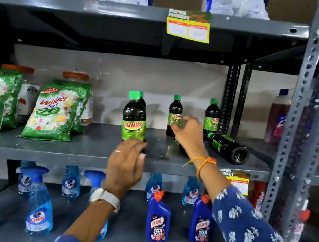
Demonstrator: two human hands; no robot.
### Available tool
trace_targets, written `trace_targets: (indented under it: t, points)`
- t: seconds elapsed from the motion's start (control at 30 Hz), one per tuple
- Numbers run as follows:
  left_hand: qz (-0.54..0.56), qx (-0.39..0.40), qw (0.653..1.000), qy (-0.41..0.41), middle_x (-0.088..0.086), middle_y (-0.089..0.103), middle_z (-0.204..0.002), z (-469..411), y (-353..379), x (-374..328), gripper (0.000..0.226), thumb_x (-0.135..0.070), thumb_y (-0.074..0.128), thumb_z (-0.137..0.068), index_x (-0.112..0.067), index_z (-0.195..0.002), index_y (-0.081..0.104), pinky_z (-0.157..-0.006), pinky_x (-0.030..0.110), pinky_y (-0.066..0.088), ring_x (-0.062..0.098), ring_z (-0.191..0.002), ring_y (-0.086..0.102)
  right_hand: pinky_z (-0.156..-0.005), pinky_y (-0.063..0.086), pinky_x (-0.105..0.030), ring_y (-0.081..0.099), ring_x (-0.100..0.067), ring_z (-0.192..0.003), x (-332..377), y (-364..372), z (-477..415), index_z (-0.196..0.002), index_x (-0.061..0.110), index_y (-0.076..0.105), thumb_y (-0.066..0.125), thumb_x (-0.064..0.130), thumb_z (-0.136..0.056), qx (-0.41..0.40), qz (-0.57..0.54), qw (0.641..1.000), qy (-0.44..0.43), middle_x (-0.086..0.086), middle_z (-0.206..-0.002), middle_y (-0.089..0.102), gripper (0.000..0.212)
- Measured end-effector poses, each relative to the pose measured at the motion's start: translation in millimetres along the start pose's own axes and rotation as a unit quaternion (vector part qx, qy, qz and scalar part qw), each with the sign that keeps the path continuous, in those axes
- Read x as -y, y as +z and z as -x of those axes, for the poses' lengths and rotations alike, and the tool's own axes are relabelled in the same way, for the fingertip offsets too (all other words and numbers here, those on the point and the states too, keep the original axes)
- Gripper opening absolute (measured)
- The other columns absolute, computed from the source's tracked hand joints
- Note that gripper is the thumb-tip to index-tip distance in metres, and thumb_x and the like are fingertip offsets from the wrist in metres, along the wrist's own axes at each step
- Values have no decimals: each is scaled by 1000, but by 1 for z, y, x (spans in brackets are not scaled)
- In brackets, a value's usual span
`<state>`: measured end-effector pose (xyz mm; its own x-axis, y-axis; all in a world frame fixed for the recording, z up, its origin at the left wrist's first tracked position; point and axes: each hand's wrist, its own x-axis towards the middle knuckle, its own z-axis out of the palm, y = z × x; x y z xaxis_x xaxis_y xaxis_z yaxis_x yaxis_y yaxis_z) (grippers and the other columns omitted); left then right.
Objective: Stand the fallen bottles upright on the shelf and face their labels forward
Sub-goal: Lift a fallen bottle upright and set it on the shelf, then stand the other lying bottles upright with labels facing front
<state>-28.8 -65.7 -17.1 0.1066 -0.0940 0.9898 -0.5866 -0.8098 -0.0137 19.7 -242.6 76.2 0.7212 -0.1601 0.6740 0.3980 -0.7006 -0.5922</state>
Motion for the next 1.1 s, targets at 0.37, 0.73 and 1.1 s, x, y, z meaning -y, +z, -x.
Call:
trace_targets:
  t: [0.37,0.73,1.1]
  points:
    - [-173,214,956,-98,8,62,-50,-12,71,-60,34,-24,38,-78,-13,-55,60,-41,27,42,29,-42,58,-87,41,-36,53,-28,-113,-37,18,-32,-115,12,57,56,22,-83,152,391,907,44,-6,-120,60,34]
    - [-186,218,951,-111,6,65,-59,-9,79,-57,33,-24,36,-80,-15,-67,65,-49,31,44,28,-53,60,-70,44,-37,61,-39,-95,-71,13,-12,-103,2,42,71,53,-67,37,68,997,8,-22,-102,64,69]
    - [-165,224,953,-118,4,69,-68,-7,80,-55,33,-24,36,-81,-15,-74,67,-56,31,45,25,-59,63,-69,38,-28,48,-21,-87,-84,22,-15,-103,14,36,77,62,-46,39,-25,999,26,-1,-99,41,85]
